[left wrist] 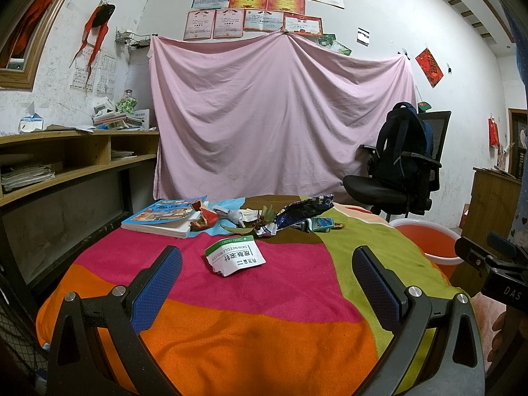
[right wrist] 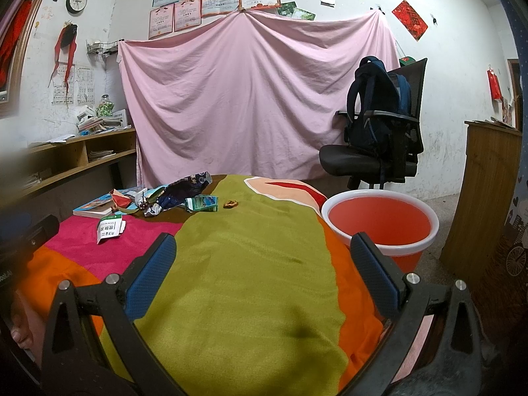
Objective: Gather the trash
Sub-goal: 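Grasp the white packet with the left gripper while the right gripper grasps the green carton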
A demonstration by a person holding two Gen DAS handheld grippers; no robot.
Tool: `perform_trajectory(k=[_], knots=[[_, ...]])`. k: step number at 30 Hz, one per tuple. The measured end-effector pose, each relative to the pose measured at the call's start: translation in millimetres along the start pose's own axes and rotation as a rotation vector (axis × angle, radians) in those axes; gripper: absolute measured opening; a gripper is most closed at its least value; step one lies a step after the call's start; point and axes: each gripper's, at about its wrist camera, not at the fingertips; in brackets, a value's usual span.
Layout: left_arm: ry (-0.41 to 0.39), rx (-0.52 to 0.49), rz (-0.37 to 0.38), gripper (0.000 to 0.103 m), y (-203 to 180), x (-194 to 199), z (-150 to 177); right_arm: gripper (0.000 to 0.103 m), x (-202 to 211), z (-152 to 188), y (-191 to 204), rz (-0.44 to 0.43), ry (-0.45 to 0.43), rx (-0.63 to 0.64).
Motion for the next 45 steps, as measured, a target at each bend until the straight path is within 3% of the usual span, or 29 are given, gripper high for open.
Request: perform_trajectory(k=[10,15,19,23,29,41,45], knots=[[-0.033,0.02,-0.045,0.101,5.9,-2.9,-14.0,0.103,-8.7,0.1,12.3,-0.029,-0.014,-0.008],[-0.047,0.021,-0.077,0.101,11.5,-12.2,-24.7,0.103,-15.0,-18.2,18.3,-0.058,-0.055,0.024],[-0.002,0.042,-0.101,0.101,21.3,-30.8,-29.2,0.103,-25.9,-31.8,24.7,-0.088,-0.082,0.056],[0.079,0.131,-0.119,0.101,39.2,-53.9,-29.3,0.103,-42.6,-43.5,30.6,-0.11,-0.096,0.075],[0.188,0.213,-0.114,0.1,53.4,-72.8,-23.4,0.103,-71.8,-48.9,36.5,-0.133,-0.027,0.096],[0.272,0.118,-0.148,0.1,44.0,-109.7,-18.7,0.103,-118.0,-51.2,40.7,-0.171,0.048,0.125],[0.322,0.115,-0.168,0.1,49.1,-121.5,-10.6,0.103,-142.2,-49.7,40.8,-0.191,0.117,0.127]])
Point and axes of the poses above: each gripper's, at about its wrist camera, not at the fingertips, and x roughly against the way its jaws point, y to its left, z to its underside, and after that the axes turned 3 degrees about -y, right-handed
